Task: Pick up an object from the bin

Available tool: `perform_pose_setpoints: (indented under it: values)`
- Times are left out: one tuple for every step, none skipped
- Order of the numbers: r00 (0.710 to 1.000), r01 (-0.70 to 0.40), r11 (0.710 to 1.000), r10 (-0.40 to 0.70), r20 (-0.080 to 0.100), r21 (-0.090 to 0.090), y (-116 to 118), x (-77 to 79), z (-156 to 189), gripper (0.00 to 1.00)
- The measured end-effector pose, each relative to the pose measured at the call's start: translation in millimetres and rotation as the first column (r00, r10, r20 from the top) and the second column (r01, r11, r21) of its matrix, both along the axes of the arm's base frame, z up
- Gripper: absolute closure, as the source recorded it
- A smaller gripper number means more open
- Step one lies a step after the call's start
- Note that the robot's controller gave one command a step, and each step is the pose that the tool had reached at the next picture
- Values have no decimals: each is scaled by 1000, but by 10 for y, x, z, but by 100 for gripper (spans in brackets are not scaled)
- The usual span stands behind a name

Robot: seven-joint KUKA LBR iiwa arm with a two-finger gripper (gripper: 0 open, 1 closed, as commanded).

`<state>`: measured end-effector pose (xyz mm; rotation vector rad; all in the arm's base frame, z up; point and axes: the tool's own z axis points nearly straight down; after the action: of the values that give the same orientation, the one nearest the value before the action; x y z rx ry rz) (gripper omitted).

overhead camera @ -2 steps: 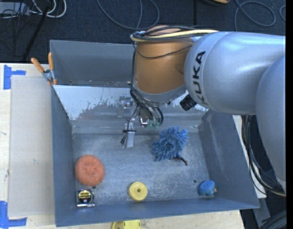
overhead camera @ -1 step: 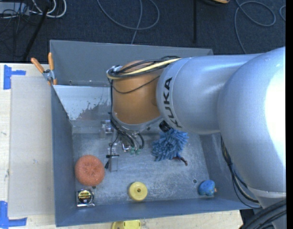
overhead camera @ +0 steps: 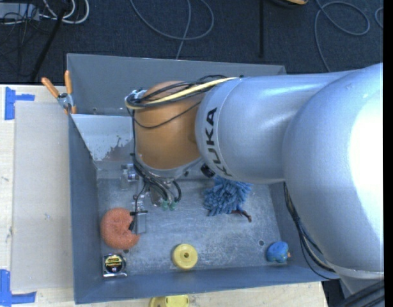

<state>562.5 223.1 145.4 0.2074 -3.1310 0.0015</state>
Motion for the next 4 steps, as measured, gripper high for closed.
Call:
perform_pose_setpoints:
  values:
    - [1000,11,1000,-11,2,1,169,-246,-117,0]
    - [988,-152,988,152,1,1,240,-122,-759,0]
    - [998,57,998,-57,2,3,177,-176,-734,100]
    - [998,58,998,-58,1,3,176,-176,-734,100]
